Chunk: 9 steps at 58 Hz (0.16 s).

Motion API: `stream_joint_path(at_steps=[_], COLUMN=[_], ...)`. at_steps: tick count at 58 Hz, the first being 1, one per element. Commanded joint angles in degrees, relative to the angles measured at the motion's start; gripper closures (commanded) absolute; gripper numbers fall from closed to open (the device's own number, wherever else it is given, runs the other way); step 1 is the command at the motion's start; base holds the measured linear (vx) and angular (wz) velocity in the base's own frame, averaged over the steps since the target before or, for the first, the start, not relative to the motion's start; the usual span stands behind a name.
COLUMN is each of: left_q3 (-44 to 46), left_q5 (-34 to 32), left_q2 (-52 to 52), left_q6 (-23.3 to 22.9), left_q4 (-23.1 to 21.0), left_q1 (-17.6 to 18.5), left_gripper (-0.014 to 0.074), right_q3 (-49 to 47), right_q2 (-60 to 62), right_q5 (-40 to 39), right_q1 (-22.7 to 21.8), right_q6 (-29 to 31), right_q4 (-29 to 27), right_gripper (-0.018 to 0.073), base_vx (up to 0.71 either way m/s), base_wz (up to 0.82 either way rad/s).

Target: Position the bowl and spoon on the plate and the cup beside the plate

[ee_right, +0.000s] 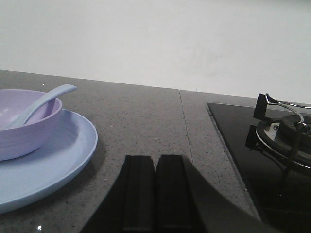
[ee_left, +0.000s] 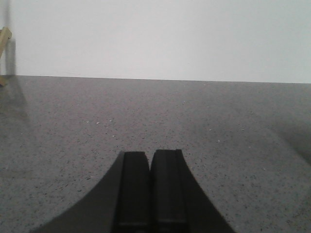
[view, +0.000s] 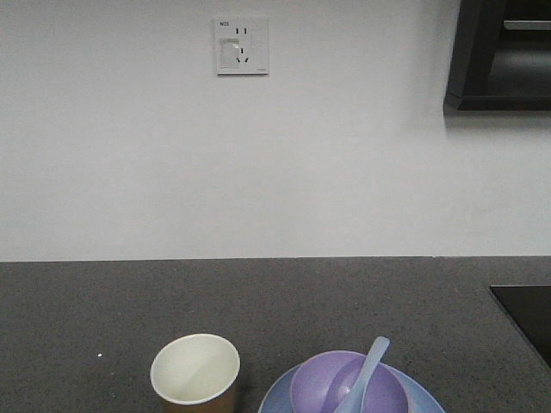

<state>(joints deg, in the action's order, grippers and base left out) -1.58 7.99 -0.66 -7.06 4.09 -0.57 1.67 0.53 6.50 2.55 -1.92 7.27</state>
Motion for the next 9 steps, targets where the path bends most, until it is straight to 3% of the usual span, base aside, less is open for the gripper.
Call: stream_joint_path(at_steps=[1,9], left_q3=[-1.2,-1.2], left_q5=[-4.7,-4.7], left_q2=[-0.2,-0.2], left_q6=[-0.1,-0.1], left_q4=[-0.4,-0.4], left_q1=[0.0,0.0], left_gripper=[0.0603,0.0603], right_q3=[1.0,1.0], right_q2=[0.8,0.8], right_q5=[-4.5,-4.5], right_q1=[-0.3,-0.3], right_q6=[0.2,0.2], right_q4=[0.4,0.4], right_gripper=[0.0571,0.0571], base_vx=[0.0,0.0], base_wz=[0.0,0.0])
